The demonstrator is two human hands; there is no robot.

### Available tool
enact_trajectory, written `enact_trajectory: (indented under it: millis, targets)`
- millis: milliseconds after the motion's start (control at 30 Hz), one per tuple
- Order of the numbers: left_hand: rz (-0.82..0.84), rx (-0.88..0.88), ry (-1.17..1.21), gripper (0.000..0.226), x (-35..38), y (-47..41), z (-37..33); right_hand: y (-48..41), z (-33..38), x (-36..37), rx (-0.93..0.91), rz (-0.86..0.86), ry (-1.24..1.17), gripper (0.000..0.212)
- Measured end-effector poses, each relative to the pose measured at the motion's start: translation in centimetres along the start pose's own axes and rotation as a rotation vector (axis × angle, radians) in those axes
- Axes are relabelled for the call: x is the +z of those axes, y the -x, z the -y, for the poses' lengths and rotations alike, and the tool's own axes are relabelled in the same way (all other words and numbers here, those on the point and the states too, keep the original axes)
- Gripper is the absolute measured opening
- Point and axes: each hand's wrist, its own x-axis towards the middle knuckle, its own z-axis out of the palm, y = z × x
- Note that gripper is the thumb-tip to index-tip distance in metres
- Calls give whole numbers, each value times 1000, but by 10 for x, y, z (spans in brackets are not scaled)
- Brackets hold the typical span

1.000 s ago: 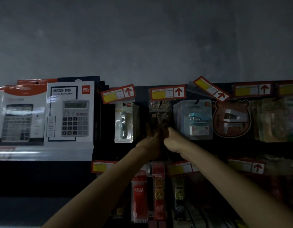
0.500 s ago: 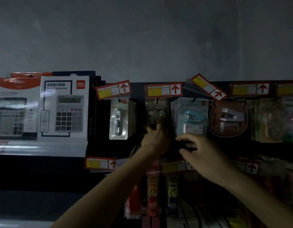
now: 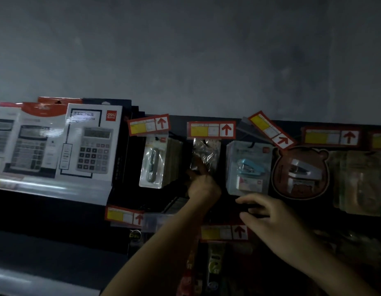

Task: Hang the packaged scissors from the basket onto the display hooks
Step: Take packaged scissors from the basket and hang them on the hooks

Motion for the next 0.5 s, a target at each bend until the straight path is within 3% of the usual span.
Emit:
enact_trajectory:
  millis: [367, 500]
  targets:
    - [-128, -51, 1, 110, 12, -15, 1, -7, -8, -8, 72, 105, -33, 24]
    - [-141, -85, 24, 88, 14, -31, -5, -11, -7, -4, 63, 78, -6, 22]
